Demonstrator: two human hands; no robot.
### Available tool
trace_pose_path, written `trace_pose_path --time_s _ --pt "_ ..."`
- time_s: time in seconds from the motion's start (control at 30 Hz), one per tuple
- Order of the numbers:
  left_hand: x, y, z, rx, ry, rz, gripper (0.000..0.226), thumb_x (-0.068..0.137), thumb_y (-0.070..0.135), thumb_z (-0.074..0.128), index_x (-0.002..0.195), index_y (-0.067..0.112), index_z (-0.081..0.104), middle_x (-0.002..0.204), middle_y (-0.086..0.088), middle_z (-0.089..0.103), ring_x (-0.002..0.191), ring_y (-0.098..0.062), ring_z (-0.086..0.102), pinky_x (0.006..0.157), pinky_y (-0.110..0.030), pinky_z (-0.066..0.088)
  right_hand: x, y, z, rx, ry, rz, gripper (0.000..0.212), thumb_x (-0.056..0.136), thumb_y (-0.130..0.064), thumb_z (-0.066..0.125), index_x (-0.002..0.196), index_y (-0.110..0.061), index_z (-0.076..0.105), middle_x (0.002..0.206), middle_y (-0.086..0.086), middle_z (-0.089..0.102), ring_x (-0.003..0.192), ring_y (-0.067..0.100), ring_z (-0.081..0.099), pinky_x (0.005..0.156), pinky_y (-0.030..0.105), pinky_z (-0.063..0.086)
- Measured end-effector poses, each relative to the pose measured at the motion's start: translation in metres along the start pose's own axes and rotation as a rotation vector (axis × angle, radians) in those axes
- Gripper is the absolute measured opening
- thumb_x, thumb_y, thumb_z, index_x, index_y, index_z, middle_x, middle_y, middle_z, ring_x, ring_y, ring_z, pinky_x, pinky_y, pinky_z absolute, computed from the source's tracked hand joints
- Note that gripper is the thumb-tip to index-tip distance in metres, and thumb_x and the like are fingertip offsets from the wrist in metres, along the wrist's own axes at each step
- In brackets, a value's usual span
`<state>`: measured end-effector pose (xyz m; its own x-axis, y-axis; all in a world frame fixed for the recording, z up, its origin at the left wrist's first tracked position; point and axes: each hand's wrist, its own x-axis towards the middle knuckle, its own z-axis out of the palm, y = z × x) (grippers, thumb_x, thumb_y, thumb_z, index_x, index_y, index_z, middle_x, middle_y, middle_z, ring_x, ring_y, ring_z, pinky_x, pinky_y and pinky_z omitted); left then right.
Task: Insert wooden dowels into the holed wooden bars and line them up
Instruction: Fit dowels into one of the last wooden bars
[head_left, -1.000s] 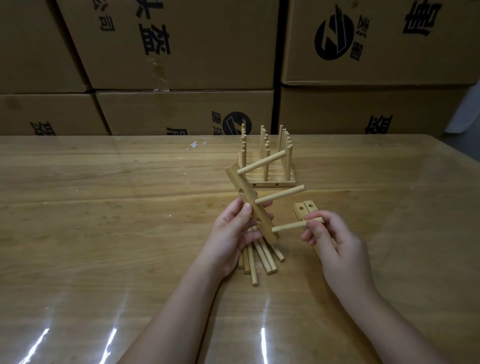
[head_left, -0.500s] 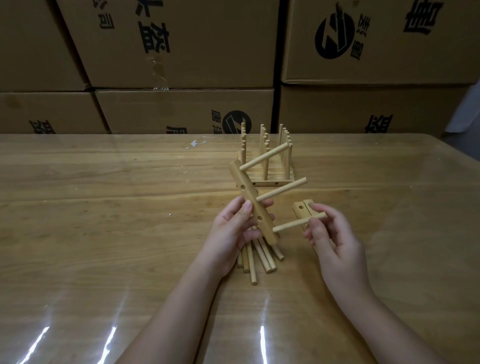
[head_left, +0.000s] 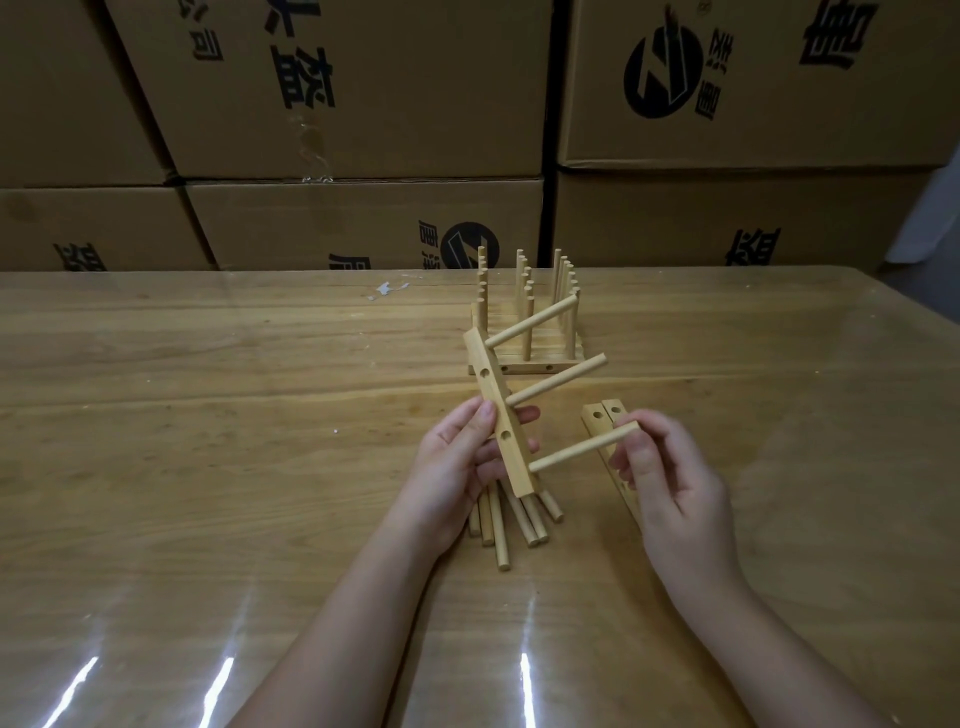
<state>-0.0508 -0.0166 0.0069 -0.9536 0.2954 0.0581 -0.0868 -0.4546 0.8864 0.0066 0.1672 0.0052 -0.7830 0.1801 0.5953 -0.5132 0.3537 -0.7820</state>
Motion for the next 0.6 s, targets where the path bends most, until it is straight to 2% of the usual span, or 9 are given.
trace_pose_path --time_s 0.17,0.33,0.47,0.6 --pt "0.0000 0.0003 0.0002 0.004 -0.005 -0.016 0.031 0.087 0.030 0.056 0.110 0.012 0.067 0.111 -0.012 0.071 0.084 -0.019 0.072 0.066 -0.025 0.058 0.0014 -0.0030 0.0004 -0.073 -0.024 -0.060 0.015 0.093 -0.038 0.040 0.101 -0.040 0.053 0.083 -0.009 0.063 0.074 0.000 0.059 0.063 0.009 0.043" --pt "-0.0004 0.0007 0.0006 0.012 -0.003 -0.019 0.032 0.087 0.029 0.054 0.110 0.009 0.065 0.110 -0.011 0.071 0.083 -0.018 0.072 0.066 -0.024 0.057 0.0020 -0.0041 0.0004 -0.104 -0.013 -0.073 0.014 0.092 -0.036 0.041 0.102 -0.039 0.052 0.087 -0.008 0.065 0.085 0.000 0.062 0.069 0.010 0.046" --pt "-0.0005 0.0009 0.0008 0.033 -0.002 -0.017 0.032 0.088 0.028 0.053 0.110 0.008 0.065 0.110 -0.011 0.071 0.083 -0.018 0.071 0.066 -0.025 0.057 0.0017 -0.0035 0.0001 -0.141 -0.009 -0.074 0.021 0.092 -0.037 0.041 0.101 -0.027 0.056 0.085 -0.006 0.065 0.081 0.004 0.061 0.066 0.012 0.045" --pt "-0.0007 0.0015 0.0015 0.043 0.004 -0.014 0.033 0.088 0.028 0.053 0.111 0.007 0.064 0.110 -0.010 0.071 0.082 -0.017 0.071 0.065 -0.024 0.057 0.0023 -0.0037 -0.0013 -0.172 -0.009 -0.059 0.024 0.092 -0.039 0.040 0.100 -0.025 0.058 0.085 -0.005 0.064 0.076 0.005 0.058 0.064 0.013 0.042"
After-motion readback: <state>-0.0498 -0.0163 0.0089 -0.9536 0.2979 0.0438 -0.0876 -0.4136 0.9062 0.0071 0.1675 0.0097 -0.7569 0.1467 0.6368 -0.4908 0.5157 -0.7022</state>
